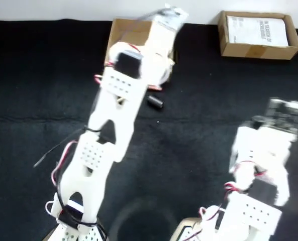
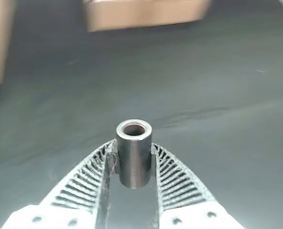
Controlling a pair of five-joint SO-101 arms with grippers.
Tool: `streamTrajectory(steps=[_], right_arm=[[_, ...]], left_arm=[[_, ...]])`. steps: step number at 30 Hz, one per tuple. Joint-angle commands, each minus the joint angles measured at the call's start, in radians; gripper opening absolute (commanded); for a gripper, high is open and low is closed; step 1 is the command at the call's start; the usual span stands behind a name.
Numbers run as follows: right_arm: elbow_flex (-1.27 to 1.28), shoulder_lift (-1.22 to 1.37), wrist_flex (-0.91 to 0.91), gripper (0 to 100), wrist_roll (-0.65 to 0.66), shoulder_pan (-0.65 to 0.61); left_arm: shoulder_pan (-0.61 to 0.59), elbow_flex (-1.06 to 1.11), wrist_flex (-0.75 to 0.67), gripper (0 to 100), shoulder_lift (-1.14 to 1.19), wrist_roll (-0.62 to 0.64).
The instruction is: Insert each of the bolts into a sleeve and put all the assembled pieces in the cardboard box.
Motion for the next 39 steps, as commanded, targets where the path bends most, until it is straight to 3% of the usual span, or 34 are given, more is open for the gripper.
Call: streamTrajectory(steps=[1, 6, 12, 17, 20, 30, 35, 39], right_arm=[[0.099, -0.079, -0.022, 0.8, -0.063, -0.220], [0.260, -0.203, -0.197, 0.8, -0.235, -0.387], [0.493, -0.400, -0.587, 0.8, -0.232, -0.486], [0.673, -0.579, -0.788, 0.8, -0.172, -0.559], [0.734, -0.638, -0.845, 0.8, -0.074, -0.604], [0.771, -0.624, -0.924, 0.7, -0.072, -0.613], [0.771, -0.616, -0.921, 0.7, -0.183, -0.613], [0.771, -0.616, -0.862, 0.7, -0.196, -0.615]], left_arm=[[-0.093, -0.044, 0.005, 1, -0.139, -0.052], [-0.191, -0.042, 0.006, 1, -0.226, -0.075], [-0.297, -0.024, 0.008, 1, -0.331, -0.075], [-0.364, 0.151, 0.008, 1, -0.481, -0.075], [-0.378, 0.340, 0.008, 1, -0.616, -0.075], [-0.374, 0.989, 0.000, 1, -1.075, -0.075], [-0.352, 1.208, 0.000, 1, -1.222, -0.075], [-0.320, 1.403, 0.000, 1, -1.337, -0.075]])
